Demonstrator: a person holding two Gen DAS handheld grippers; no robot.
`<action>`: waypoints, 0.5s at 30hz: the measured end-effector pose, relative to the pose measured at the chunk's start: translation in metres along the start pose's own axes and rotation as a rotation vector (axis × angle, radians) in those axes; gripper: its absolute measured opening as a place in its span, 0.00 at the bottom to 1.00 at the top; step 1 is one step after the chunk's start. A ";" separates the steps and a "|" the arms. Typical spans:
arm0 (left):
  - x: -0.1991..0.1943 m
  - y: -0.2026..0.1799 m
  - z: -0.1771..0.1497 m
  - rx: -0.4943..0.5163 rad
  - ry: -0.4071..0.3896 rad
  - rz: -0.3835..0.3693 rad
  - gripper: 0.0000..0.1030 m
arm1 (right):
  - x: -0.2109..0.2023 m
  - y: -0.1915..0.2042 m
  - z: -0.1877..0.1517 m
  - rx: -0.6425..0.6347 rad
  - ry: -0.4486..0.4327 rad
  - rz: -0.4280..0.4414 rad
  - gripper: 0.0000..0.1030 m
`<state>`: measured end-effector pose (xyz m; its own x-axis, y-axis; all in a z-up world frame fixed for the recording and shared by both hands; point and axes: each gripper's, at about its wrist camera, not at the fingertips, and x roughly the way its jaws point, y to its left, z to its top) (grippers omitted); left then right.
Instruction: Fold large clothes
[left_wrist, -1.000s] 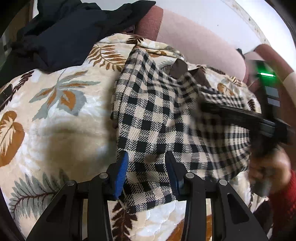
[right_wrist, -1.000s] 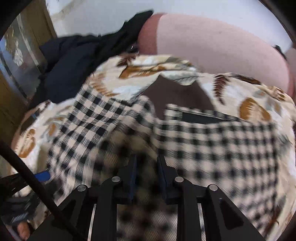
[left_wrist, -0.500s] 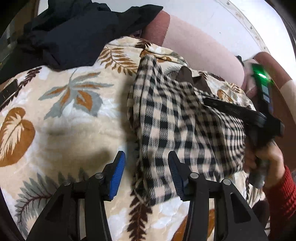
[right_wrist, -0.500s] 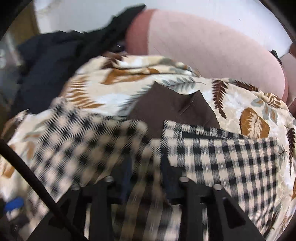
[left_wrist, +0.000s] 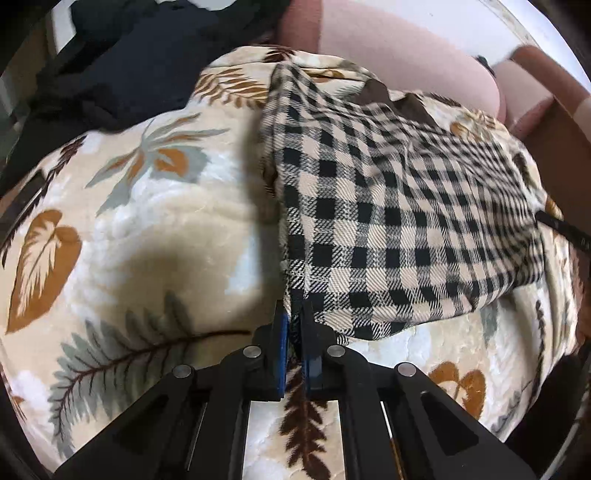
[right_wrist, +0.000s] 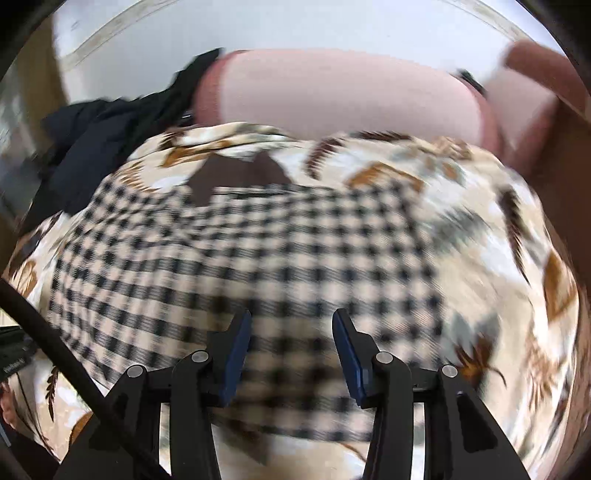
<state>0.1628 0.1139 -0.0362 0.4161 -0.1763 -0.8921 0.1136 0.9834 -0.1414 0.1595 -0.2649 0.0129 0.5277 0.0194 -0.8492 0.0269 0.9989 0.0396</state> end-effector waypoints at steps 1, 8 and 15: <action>0.000 0.002 0.000 -0.010 0.004 -0.015 0.06 | -0.002 -0.007 -0.002 0.016 0.005 -0.001 0.49; -0.012 0.005 0.004 0.024 -0.021 -0.004 0.11 | -0.001 0.035 -0.009 -0.040 -0.002 0.153 0.49; -0.039 0.027 0.019 -0.093 -0.149 0.017 0.13 | 0.024 0.114 -0.033 -0.153 0.047 0.302 0.49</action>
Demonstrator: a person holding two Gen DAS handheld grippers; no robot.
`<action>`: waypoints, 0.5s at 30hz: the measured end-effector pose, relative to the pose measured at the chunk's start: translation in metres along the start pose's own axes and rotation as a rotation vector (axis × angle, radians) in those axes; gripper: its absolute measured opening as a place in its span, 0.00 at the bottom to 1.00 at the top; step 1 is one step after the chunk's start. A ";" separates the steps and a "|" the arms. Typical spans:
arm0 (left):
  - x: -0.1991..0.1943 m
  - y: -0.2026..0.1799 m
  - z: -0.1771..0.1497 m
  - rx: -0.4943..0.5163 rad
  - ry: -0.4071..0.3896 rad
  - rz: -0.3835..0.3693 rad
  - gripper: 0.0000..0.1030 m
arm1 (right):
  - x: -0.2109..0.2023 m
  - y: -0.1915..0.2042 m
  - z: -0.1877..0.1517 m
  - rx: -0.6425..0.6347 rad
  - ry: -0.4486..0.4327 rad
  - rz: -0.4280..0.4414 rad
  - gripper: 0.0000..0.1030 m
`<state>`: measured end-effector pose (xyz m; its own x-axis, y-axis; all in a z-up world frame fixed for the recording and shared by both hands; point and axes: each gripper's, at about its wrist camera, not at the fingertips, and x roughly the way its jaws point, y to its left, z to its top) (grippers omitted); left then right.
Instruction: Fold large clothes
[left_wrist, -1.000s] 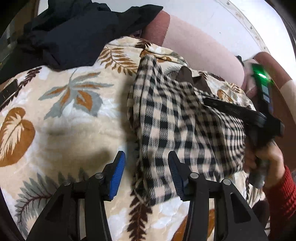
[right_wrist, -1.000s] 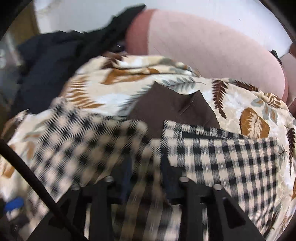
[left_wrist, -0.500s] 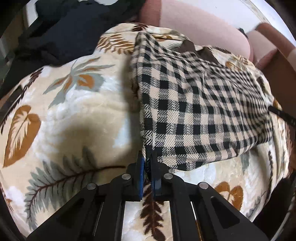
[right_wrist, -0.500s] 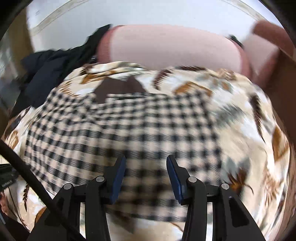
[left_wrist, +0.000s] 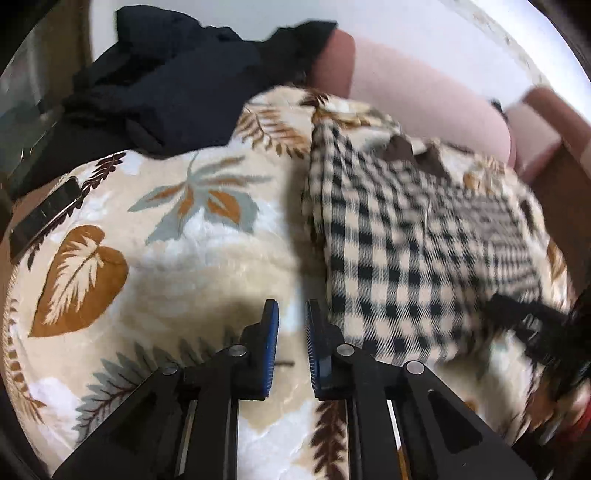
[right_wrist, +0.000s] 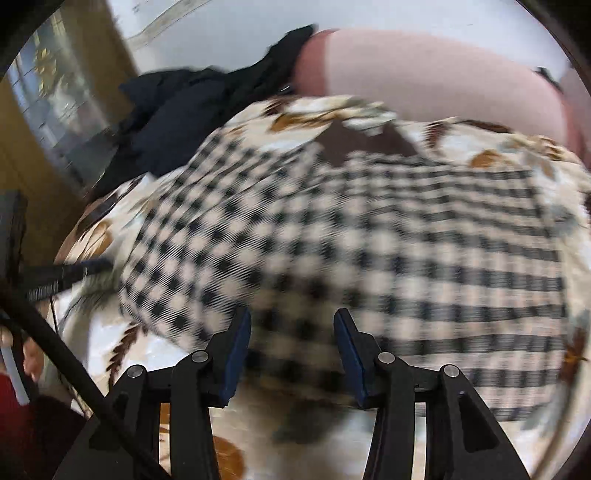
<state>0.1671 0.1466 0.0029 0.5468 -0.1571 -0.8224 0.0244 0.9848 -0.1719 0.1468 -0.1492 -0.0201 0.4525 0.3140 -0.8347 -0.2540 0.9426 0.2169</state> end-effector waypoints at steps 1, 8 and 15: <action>-0.002 -0.002 0.002 -0.013 -0.012 -0.022 0.13 | 0.004 -0.001 -0.001 -0.006 -0.002 -0.026 0.49; 0.007 -0.054 0.000 0.083 -0.027 -0.084 0.27 | -0.014 -0.099 -0.017 0.138 -0.006 -0.298 0.49; 0.029 -0.097 -0.008 0.132 0.018 -0.095 0.27 | -0.073 -0.220 -0.060 0.428 -0.046 -0.471 0.49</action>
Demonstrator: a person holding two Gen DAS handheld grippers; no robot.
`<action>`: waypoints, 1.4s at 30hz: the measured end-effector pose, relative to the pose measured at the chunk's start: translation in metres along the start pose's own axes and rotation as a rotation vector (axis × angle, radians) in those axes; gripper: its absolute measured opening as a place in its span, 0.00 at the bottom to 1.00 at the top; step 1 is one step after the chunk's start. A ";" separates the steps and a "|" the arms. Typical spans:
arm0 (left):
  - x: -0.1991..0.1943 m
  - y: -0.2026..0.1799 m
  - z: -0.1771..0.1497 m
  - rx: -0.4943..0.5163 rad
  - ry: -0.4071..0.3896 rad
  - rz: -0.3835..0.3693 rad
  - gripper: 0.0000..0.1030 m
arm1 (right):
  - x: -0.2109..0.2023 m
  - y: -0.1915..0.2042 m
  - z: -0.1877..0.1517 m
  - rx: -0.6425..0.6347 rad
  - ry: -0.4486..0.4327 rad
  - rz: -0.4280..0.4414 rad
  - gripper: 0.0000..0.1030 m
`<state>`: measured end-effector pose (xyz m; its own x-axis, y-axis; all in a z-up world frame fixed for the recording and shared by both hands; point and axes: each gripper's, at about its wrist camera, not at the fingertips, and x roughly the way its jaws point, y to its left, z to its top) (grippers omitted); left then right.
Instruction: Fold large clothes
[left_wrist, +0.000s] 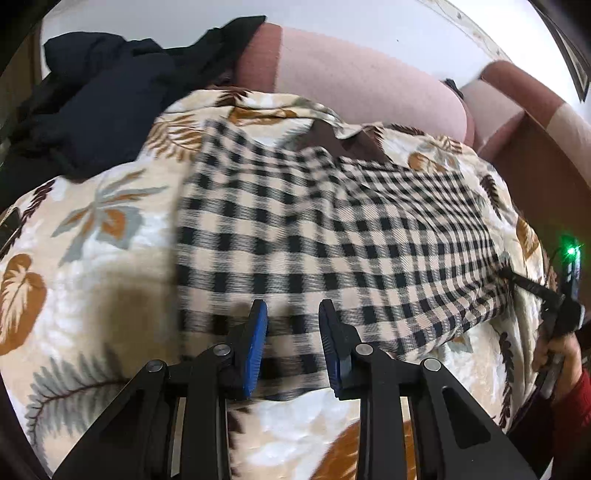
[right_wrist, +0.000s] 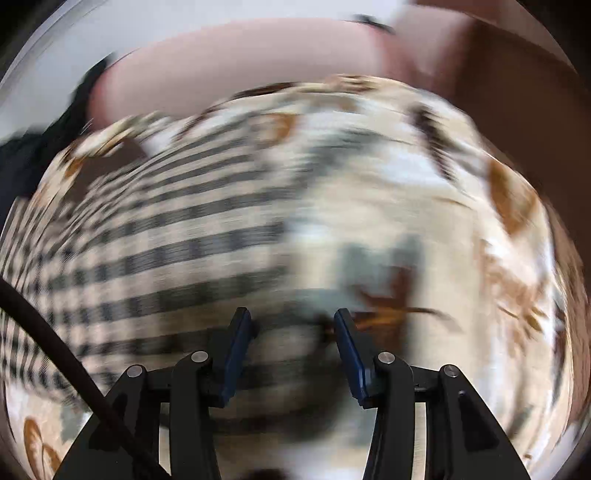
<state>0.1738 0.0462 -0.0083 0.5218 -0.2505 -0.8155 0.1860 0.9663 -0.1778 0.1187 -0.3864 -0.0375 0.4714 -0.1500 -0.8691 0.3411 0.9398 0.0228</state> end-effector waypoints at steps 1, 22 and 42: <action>0.002 -0.006 -0.002 0.006 0.002 0.002 0.27 | -0.002 -0.016 0.001 0.036 -0.008 0.009 0.49; 0.094 -0.285 -0.042 0.454 0.057 -0.152 0.33 | 0.101 -0.038 0.087 0.191 0.247 0.700 0.74; 0.123 -0.330 -0.042 0.454 0.016 -0.107 0.11 | 0.124 0.012 0.102 0.072 0.276 0.828 0.26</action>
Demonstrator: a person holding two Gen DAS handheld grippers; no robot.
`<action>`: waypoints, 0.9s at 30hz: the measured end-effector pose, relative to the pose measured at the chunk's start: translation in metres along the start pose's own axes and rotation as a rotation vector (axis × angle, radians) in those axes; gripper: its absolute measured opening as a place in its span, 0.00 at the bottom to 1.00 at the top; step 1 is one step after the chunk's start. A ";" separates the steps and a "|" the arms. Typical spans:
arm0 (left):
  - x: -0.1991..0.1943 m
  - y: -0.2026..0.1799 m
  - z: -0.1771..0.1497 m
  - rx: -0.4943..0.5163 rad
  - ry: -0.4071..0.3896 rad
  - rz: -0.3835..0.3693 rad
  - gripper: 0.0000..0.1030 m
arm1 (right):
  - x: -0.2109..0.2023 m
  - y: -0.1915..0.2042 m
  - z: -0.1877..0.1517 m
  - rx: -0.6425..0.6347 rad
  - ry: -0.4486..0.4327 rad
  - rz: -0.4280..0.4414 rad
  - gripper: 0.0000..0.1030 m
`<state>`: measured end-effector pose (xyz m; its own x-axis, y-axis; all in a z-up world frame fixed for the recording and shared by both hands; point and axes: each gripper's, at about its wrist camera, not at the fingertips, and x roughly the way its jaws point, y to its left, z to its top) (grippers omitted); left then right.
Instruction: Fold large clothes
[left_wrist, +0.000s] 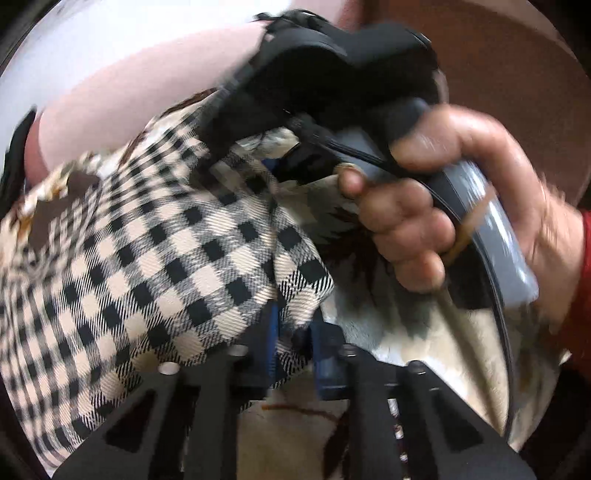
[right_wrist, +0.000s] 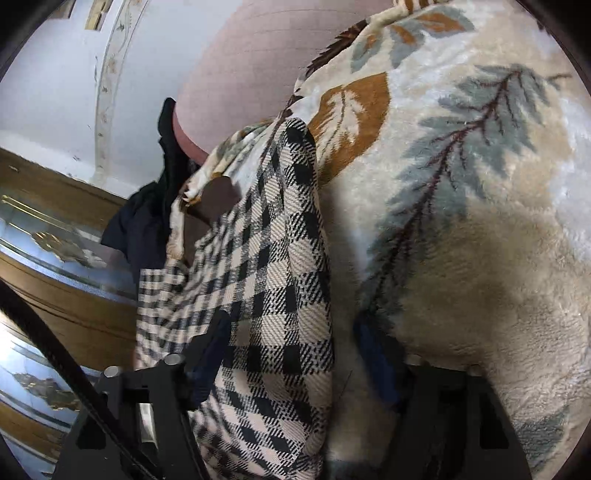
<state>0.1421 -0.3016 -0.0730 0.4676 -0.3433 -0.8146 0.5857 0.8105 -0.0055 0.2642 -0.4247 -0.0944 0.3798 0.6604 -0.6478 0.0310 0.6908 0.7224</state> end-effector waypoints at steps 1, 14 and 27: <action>-0.003 0.004 0.001 -0.030 -0.002 -0.013 0.10 | 0.002 0.002 0.000 0.011 0.003 0.003 0.18; -0.116 0.099 -0.011 -0.274 -0.164 -0.044 0.08 | -0.019 0.111 -0.017 -0.074 -0.169 -0.064 0.08; -0.204 0.281 -0.121 -0.644 -0.273 0.036 0.07 | 0.156 0.332 -0.062 -0.359 0.012 -0.166 0.08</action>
<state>0.1308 0.0533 0.0212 0.6780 -0.3498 -0.6465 0.0973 0.9145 -0.3928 0.2763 -0.0744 0.0293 0.3856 0.5326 -0.7534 -0.2347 0.8463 0.4782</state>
